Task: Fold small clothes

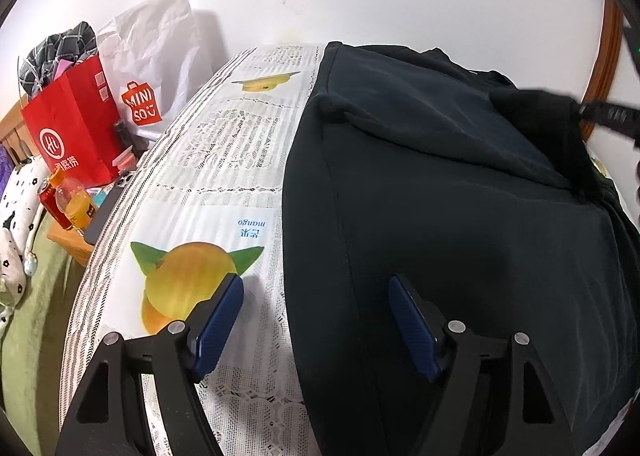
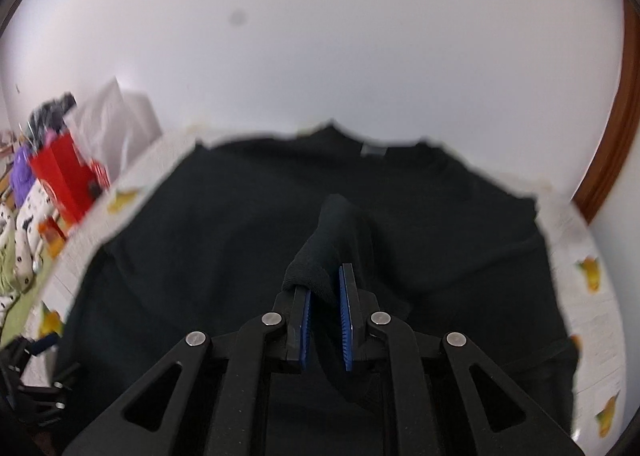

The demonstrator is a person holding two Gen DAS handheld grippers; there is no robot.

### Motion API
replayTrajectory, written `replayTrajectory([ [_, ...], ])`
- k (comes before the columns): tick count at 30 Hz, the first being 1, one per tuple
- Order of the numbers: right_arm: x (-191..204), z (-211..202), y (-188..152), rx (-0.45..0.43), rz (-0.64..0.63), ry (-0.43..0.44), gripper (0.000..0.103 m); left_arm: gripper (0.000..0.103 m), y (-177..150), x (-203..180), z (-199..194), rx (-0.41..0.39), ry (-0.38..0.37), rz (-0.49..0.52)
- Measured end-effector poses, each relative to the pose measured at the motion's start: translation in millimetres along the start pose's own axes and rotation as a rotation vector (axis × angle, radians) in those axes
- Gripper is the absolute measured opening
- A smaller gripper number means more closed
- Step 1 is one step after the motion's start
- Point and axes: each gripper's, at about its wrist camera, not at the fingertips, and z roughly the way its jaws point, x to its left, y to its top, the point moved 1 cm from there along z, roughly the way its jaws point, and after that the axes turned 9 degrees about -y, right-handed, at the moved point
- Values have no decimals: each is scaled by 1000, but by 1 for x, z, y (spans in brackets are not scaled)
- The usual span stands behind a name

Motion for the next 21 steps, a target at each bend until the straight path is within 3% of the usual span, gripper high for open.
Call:
replayTrajectory([
  [2, 1, 8, -11, 39, 11, 35, 31, 74, 0, 0, 0, 0, -2, -1],
  [5, -17, -2, -27, 53, 41, 59, 69, 74, -1, -1, -2, 5, -4, 7],
  [6, -28, -14, -35, 36, 39, 63, 72, 74, -2, -1, -4, 11, -12, 8],
  [11, -75, -58, -73, -18, 18, -32, 72, 74, 0, -6, -21, 1, -54, -4],
  [17, -158, -64, -119, 67, 116, -212, 72, 73, 23, -54, -43, -44, -106, 92],
  [19, -182, -66, -132, 80, 167, -255, 67, 73, 33, -83, -47, -58, -123, 147],
  [21, -203, -66, -143, 99, 221, -253, 57, 73, 42, -108, -46, -56, -149, 186],
])
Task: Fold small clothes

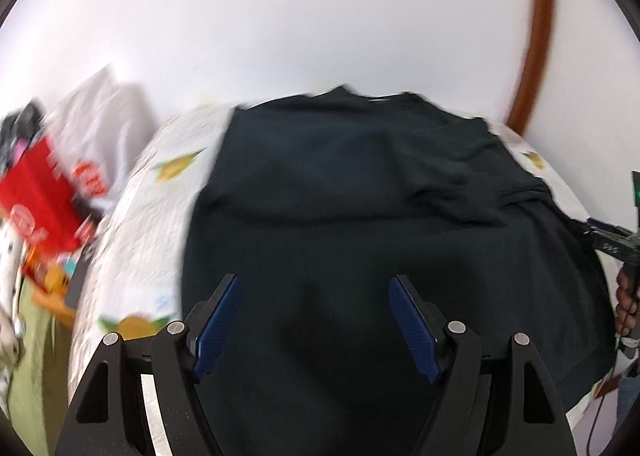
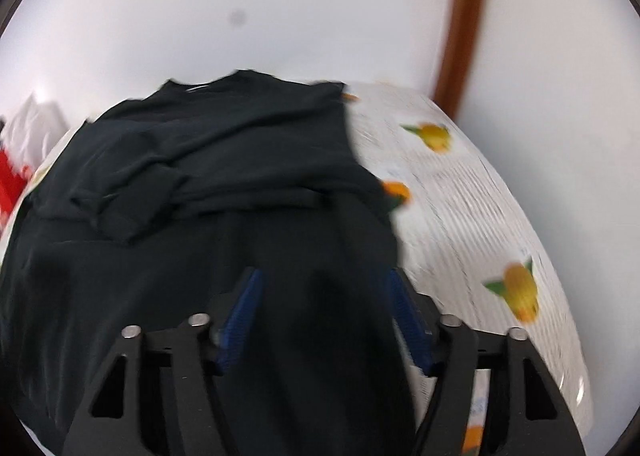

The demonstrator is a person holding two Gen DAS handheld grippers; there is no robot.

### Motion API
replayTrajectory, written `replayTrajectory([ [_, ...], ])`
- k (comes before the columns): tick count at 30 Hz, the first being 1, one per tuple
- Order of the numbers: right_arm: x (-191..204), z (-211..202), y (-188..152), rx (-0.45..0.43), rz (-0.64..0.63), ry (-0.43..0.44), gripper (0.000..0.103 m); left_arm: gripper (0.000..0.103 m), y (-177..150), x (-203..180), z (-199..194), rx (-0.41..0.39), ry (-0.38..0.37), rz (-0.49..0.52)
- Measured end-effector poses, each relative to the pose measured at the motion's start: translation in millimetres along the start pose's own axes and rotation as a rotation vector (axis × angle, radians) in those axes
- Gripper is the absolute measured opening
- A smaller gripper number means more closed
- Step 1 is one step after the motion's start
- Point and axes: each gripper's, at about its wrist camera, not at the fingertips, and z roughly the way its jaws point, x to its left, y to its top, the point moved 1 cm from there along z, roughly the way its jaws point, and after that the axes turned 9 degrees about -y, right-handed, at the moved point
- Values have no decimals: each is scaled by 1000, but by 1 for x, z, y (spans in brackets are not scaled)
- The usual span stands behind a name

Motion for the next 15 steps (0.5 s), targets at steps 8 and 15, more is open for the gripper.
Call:
replayTrajectory([
  [8, -31, 24, -13, 68, 25, -32, 39, 73, 41, -97, 45, 13, -83, 147],
  [15, -30, 34, -25, 63, 13, -23, 38, 73, 50, -159, 107, 78, -81, 249],
])
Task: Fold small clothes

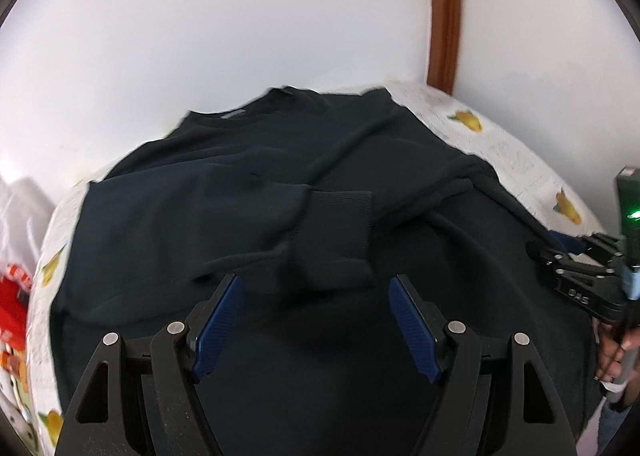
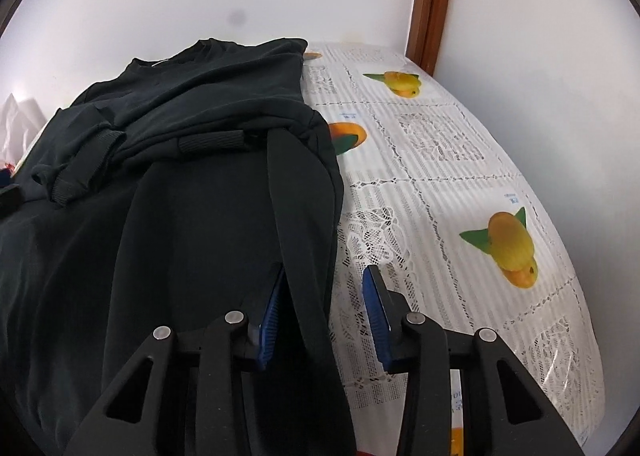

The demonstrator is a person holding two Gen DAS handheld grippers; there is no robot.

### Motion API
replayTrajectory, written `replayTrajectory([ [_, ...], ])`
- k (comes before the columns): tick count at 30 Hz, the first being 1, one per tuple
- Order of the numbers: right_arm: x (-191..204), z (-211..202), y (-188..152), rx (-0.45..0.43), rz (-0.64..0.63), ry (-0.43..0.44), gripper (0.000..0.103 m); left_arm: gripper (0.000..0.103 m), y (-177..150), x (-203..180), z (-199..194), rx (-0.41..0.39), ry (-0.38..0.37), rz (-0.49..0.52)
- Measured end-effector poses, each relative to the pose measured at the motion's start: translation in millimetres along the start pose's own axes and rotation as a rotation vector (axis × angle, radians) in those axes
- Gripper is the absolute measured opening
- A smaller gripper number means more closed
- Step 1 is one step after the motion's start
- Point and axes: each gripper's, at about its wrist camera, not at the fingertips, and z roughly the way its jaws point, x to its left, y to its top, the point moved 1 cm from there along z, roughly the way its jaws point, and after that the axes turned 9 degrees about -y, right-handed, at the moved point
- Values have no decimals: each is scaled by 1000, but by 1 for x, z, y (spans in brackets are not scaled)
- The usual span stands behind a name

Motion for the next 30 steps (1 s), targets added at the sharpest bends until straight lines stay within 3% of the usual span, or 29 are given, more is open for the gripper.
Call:
replayTrajectory([
  [5, 1, 4, 0, -9, -3, 2, 38, 73, 10, -15, 36, 37, 52, 34],
  [10, 0, 4, -1, -13, 8, 9, 38, 65, 12, -23, 64, 66, 80, 53],
  [13, 1, 4, -2, -14, 10, 1, 40, 60, 11, -29, 74, 60, 136, 84],
  [16, 0, 5, -2, -13, 17, 1, 41, 35, 12, -31, 75, 40, 186, 109],
  [18, -1, 5, -2, -12, 20, 3, 42, 18, 16, -26, 68, 36, 144, 87],
  [22, -2, 6, -2, -12, 21, -1, 44, 17, 29, 1, 39, -14, 73, 1],
  [30, 2, 1, 5, 8, -44, -48, 46, 16, 40, 104, -33, -134, 110, -158],
])
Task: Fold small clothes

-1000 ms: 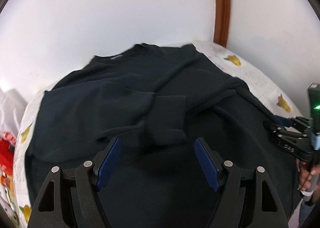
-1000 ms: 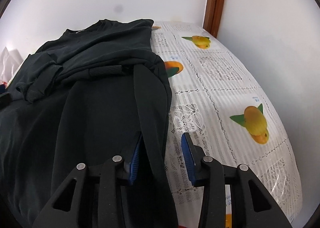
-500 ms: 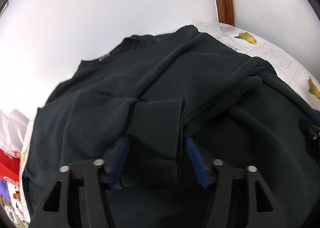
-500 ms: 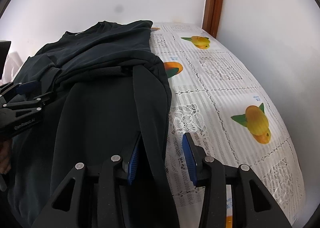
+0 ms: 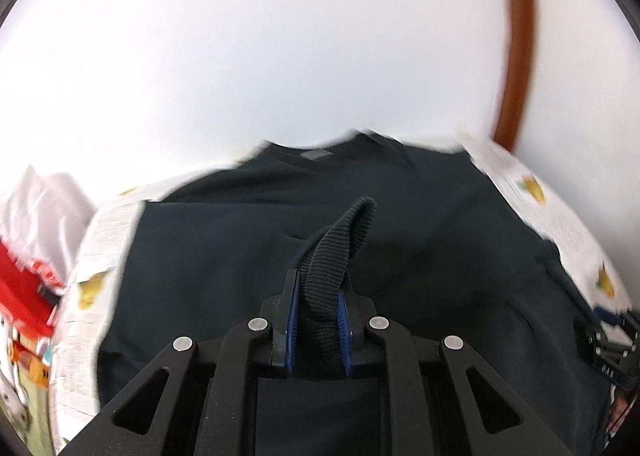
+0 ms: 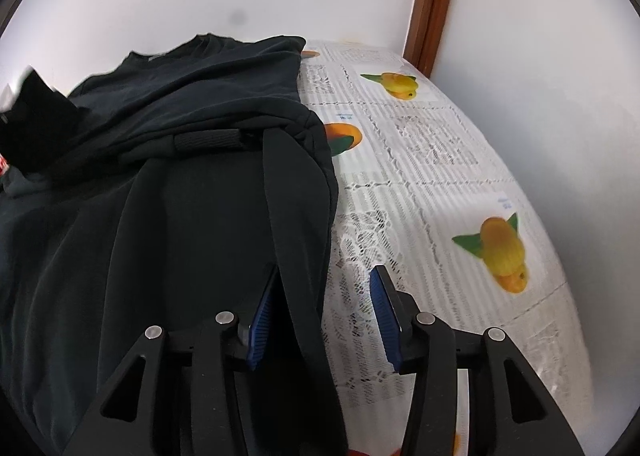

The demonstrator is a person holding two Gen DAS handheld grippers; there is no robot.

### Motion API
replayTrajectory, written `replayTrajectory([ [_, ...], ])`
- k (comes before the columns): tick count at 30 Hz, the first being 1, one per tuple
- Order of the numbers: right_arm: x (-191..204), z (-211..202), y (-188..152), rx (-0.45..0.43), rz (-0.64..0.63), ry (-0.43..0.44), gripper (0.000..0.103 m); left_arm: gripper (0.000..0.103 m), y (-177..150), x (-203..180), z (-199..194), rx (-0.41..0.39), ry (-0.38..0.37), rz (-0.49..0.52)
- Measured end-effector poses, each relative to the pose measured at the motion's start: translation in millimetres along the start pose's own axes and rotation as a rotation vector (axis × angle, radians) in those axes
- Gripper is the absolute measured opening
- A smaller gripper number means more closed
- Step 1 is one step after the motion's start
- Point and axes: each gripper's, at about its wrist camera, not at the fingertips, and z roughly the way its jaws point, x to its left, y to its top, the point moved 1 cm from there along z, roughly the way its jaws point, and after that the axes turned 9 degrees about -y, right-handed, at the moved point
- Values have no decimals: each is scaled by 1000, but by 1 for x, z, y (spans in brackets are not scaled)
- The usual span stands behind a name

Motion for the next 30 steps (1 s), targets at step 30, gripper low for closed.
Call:
replayTrajectory([
  [30, 59, 34, 91, -41, 52, 75, 62, 13, -68, 191, 12, 136, 44, -359],
])
